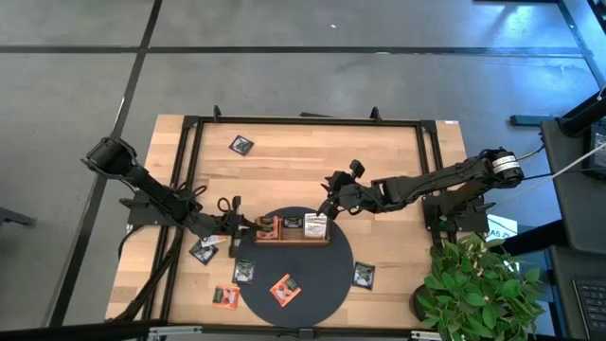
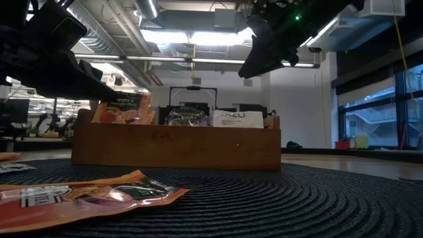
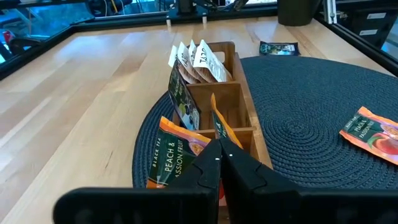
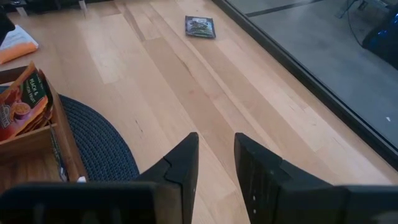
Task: Pick & Place Tea
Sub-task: Put the orange tea bag into the left section of the wooden organizer
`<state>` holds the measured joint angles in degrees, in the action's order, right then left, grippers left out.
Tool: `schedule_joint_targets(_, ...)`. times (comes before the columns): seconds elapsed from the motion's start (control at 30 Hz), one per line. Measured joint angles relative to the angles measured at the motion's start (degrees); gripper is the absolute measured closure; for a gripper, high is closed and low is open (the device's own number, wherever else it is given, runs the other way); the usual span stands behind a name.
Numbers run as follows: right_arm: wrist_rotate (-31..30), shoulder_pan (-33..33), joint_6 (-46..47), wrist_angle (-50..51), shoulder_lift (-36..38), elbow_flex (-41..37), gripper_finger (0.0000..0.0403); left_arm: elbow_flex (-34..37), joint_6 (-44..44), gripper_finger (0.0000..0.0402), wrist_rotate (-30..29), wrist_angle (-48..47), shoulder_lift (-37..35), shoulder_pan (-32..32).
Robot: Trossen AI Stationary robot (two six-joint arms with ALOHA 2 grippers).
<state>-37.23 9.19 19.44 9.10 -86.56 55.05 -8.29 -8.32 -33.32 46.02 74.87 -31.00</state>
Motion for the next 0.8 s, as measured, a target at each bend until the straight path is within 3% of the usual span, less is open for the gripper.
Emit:
schedule_joint_targets(0.3, 0.0, 0.0, 0.0, 0.0, 0.0, 0.0, 0.0298, 0.0, 0.0, 0.0382, -0.1, 0.0, 0.0, 0.0)
schedule_joint_targets(0.63, 2.0, 0.0, -0.1, 0.1, 0.0, 0.0, 0.0298, 0.0, 0.9, 0.031, -0.3, -0.1, -0.4, 0.0)
schedule_joint_targets(0.8, 2.6, 0.0, -0.3, 0.2, 0.0, 0.0, 0.0298, 0.0, 4.4, 0.0295, 0.5, 0.8, -4.2, 0.0)
